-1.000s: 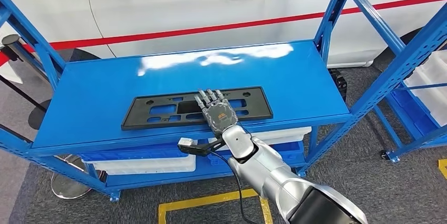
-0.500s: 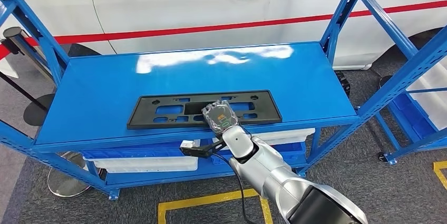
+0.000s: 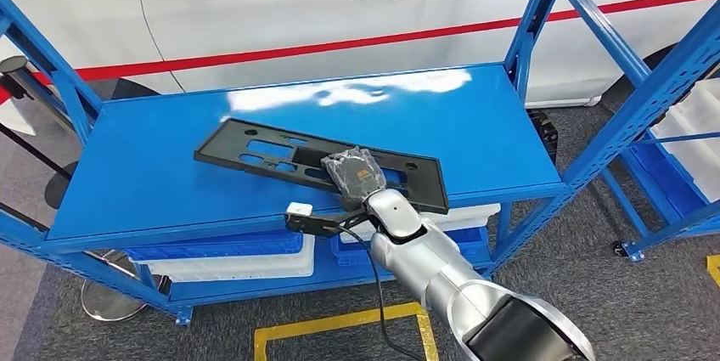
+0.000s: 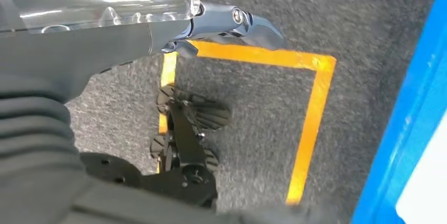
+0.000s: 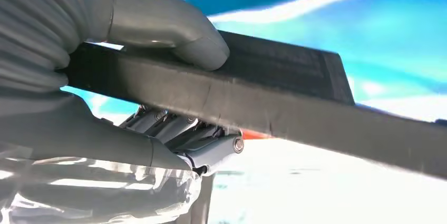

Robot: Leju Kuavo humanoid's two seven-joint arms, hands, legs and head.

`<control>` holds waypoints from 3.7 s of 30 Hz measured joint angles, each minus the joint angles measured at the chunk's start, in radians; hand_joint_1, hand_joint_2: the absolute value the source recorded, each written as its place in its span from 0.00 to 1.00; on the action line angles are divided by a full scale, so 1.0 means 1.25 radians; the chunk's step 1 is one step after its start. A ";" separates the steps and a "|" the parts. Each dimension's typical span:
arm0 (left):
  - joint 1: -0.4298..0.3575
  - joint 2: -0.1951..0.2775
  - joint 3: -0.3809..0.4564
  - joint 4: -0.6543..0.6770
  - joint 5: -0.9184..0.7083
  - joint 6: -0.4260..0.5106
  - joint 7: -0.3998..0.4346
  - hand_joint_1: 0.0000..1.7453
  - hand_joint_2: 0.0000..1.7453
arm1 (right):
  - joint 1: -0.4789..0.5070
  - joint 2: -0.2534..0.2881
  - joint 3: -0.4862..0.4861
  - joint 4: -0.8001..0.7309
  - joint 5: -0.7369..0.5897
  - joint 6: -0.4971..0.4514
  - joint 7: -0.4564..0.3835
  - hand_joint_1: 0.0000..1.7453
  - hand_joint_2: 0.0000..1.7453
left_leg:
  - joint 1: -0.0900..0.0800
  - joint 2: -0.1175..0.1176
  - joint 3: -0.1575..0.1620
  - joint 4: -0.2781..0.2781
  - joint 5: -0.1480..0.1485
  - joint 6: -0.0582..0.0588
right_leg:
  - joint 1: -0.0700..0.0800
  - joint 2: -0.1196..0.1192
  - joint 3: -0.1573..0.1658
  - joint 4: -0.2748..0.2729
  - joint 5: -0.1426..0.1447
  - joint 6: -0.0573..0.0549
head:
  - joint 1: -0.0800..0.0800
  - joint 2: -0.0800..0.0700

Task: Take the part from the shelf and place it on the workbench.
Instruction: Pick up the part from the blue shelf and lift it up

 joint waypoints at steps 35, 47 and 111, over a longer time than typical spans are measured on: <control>0.011 -0.001 0.040 0.000 -0.072 0.014 0.155 0.00 1.00 | 0.618 -0.206 -0.182 -1.285 -1.023 0.808 -0.390 0.93 1.00 | -0.005 0.000 0.004 0.104 -0.088 0.005 | 0.004 -0.008 -0.047 0.013 0.028 -0.001 | 0.003 0.000; 0.012 0.000 0.040 0.001 -0.085 0.010 0.176 0.00 1.00 | 0.658 -0.239 -0.189 -1.336 -1.020 0.808 -0.390 0.93 1.00 | -0.012 0.012 0.093 -0.126 0.041 0.052 | -0.006 -0.004 -0.107 0.151 -0.079 0.046 | 0.005 0.000; 0.031 -0.014 0.042 0.005 -0.125 0.103 0.191 0.00 1.00 | 0.902 -0.295 -0.354 -1.484 -0.974 0.843 -0.390 0.93 1.00 | -0.012 0.046 0.085 -0.129 0.048 0.045 | -0.011 -0.008 -0.050 0.210 -0.132 0.047 | 0.005 0.000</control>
